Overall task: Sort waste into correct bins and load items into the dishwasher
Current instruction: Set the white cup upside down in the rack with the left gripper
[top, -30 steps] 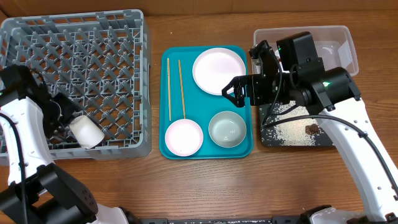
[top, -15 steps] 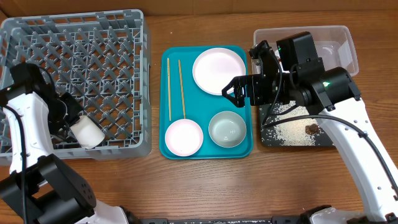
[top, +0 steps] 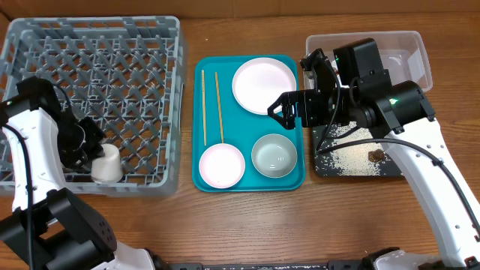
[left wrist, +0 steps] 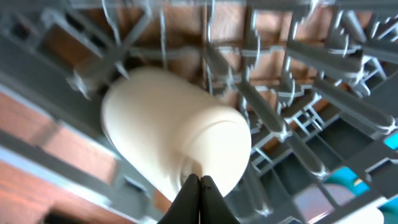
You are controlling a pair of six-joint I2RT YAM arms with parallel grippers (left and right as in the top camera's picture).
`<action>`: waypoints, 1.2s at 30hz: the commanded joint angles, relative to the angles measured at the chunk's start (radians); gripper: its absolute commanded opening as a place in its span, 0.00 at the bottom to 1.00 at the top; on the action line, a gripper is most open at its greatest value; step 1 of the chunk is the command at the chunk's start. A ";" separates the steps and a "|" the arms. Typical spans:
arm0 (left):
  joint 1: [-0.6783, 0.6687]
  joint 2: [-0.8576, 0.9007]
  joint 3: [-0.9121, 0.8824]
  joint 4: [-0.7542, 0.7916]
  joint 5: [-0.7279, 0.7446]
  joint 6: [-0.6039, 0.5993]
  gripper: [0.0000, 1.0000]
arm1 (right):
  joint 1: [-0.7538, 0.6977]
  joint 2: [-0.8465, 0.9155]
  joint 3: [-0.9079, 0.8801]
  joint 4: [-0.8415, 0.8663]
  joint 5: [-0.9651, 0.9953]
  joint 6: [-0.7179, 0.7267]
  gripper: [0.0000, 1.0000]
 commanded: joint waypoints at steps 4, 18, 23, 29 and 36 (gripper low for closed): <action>0.007 0.008 -0.027 -0.039 -0.050 -0.023 0.04 | 0.001 -0.007 0.009 0.004 0.011 0.000 1.00; 0.008 -0.143 0.002 -0.010 -0.227 -0.097 0.05 | 0.001 -0.007 0.009 0.005 0.011 0.000 1.00; -0.004 -0.139 0.001 0.033 -0.253 -0.101 0.41 | 0.001 -0.007 0.009 0.004 0.011 0.000 1.00; -0.060 -0.138 -0.001 0.004 -0.354 -0.199 0.63 | 0.001 -0.007 0.009 0.005 0.011 0.000 1.00; -0.084 -0.123 -0.026 0.018 -0.403 -0.327 0.64 | 0.001 -0.007 0.009 0.004 0.010 0.000 1.00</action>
